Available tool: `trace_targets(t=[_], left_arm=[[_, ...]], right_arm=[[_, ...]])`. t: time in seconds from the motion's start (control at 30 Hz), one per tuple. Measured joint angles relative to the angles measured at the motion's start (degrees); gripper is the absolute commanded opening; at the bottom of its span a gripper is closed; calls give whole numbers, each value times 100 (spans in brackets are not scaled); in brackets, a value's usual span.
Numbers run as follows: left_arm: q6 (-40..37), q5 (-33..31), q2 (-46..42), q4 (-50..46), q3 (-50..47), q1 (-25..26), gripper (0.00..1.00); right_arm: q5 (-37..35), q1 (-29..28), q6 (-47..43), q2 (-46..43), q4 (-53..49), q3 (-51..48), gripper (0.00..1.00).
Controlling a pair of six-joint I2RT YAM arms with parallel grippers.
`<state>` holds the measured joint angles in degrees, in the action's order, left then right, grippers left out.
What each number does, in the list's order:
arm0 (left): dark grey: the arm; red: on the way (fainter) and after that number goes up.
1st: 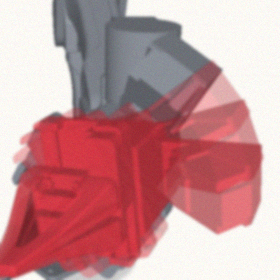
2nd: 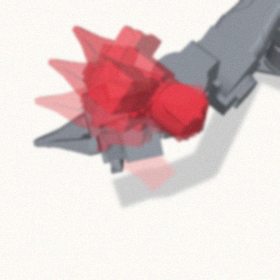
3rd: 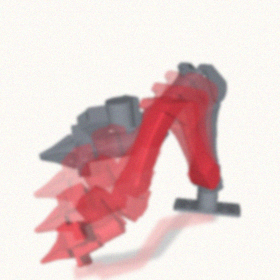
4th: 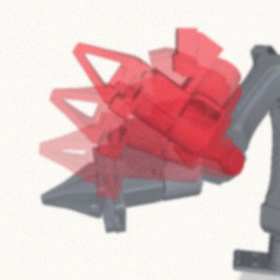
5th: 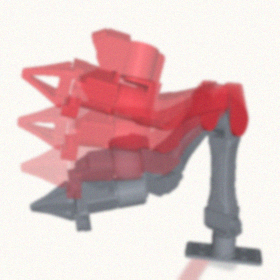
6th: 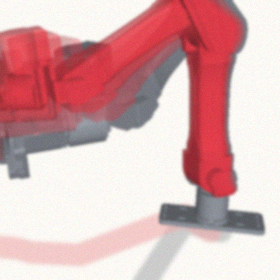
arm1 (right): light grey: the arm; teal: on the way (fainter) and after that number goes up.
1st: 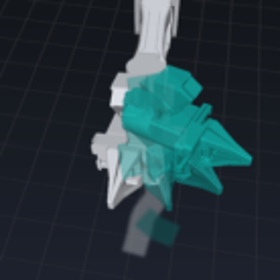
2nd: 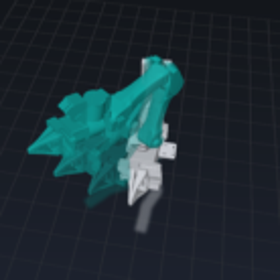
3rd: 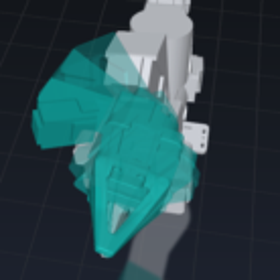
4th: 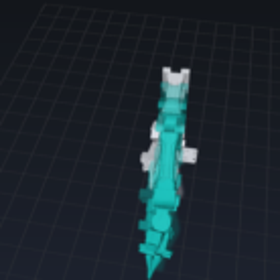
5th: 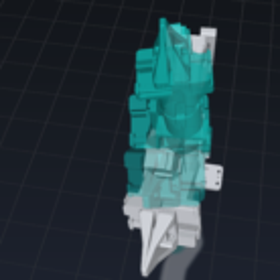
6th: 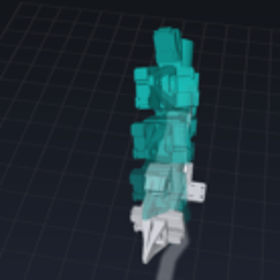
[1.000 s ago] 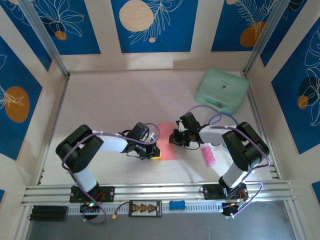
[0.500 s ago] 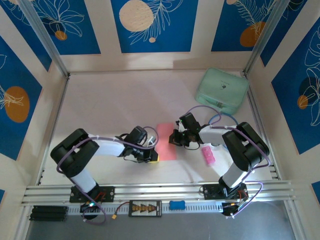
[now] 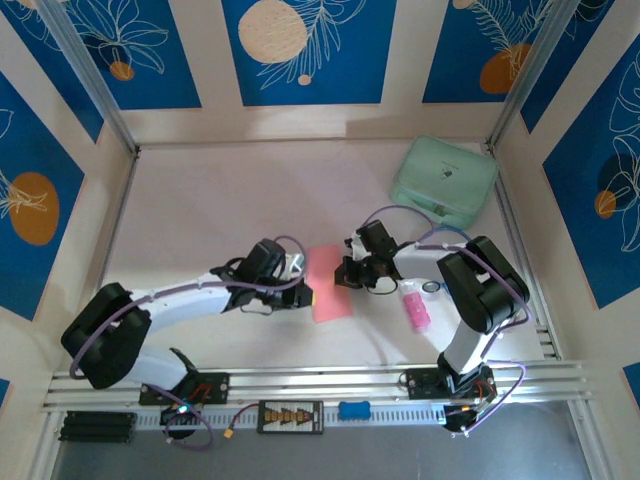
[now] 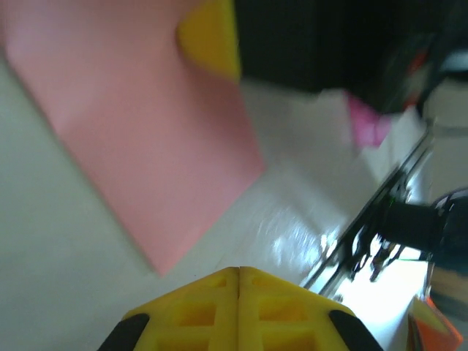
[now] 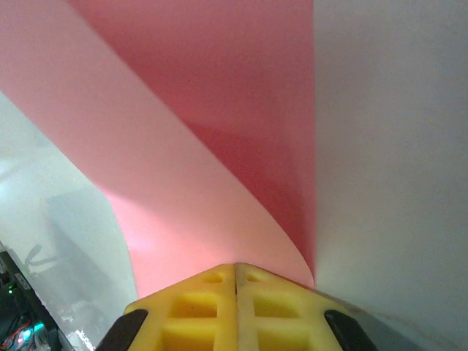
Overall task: Fold a paper plane with a square sheet of paper (pick it up from the middle)
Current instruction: First fold the square sheet of paper in half at the center of the table.
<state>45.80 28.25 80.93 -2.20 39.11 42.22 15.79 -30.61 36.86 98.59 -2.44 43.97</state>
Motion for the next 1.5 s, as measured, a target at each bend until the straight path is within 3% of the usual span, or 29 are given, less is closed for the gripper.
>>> trace_targets(t=[0.17, 0.37, 1.03, 1.5], left_arm=[[-52, 31, 885, 328, 483, -540, 7], [-94, 173, 1587, 514, 691, -761, 7], [-140, 319, 2221, 1204, 575, -914, 6], [-404, 275, 2273, 466, 1272, -1060, 9]], right_arm=[[125, 0, -107, 129, -33, 127, 0], [140, 7, -107, 136, -44, 133, 0], [140, 7, -59, 136, -35, 122, 0], [116, 4, -39, 96, 20, 61, 0]])
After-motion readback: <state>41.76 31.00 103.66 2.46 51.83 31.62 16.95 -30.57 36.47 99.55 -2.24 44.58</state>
